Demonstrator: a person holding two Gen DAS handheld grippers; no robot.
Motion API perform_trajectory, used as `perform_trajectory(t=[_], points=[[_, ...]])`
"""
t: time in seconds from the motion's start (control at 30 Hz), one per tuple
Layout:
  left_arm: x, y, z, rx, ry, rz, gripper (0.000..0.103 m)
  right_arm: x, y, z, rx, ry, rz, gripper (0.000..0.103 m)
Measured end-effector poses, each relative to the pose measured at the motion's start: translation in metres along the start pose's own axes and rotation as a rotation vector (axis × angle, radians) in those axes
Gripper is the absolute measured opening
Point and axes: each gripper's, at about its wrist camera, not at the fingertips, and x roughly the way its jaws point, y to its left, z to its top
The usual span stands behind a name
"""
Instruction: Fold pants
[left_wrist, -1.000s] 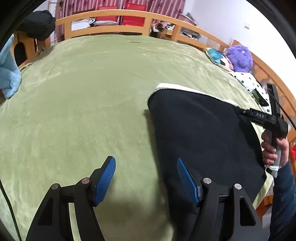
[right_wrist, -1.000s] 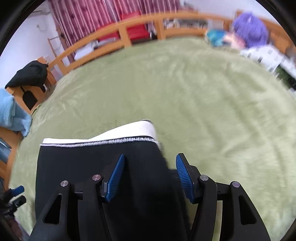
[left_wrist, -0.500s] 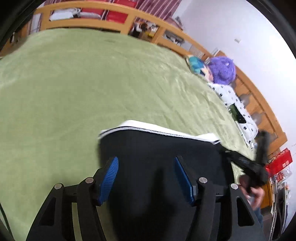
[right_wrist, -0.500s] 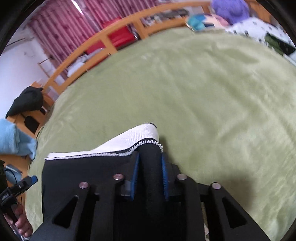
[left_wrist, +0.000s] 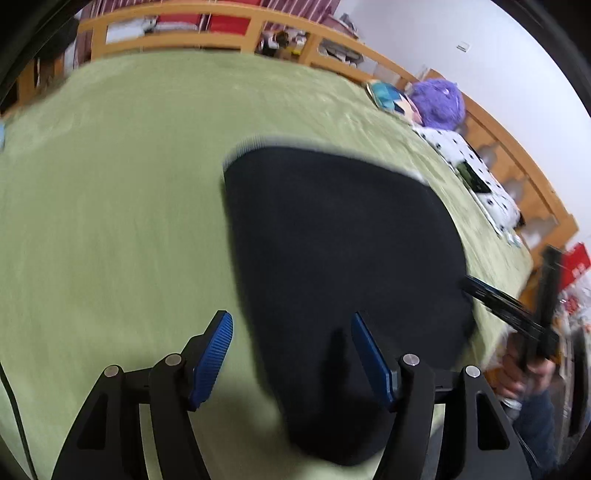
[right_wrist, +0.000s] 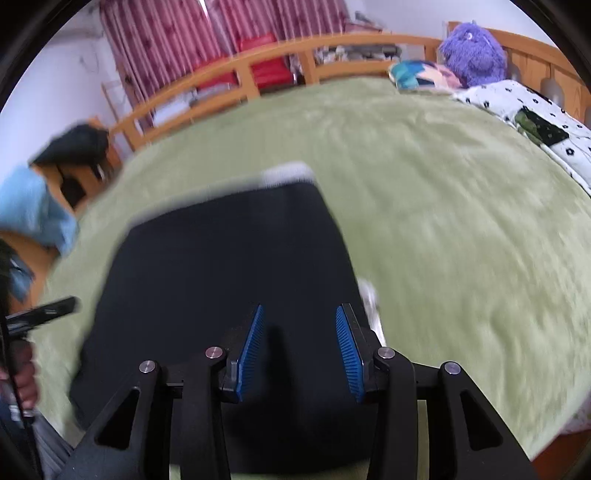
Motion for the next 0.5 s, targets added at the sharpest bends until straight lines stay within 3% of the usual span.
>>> perform_trajectory(t=[0.13, 0.2, 0.3, 0.4, 0.5], points=[[0.024, -0.005, -0.058, -0.042, 0.147, -0.079, 0.059, -0.006, 0.000, -0.022, -0.018, -0.009, -0.032, 0.041], [0.025, -0.008, -0.064, -0.045, 0.185, -0.099, 0.057, -0.009, -0.002, -0.021, -0.006, 0.004, -0.020, 0.041], [0.004, -0.011, -0.056, -0.017, 0.118, -0.064, 0.056, -0.018, -0.009, -0.016, 0.011, 0.015, -0.019, 0.048], [-0.021, -0.006, -0.037, -0.010, 0.018, -0.053, 0.061, -0.024, -0.018, -0.009, 0.029, -0.010, -0.035, 0.054], [-0.017, 0.007, -0.003, -0.025, -0.032, -0.021, 0.065, -0.025, -0.027, 0.004, 0.076, -0.041, -0.021, 0.066]])
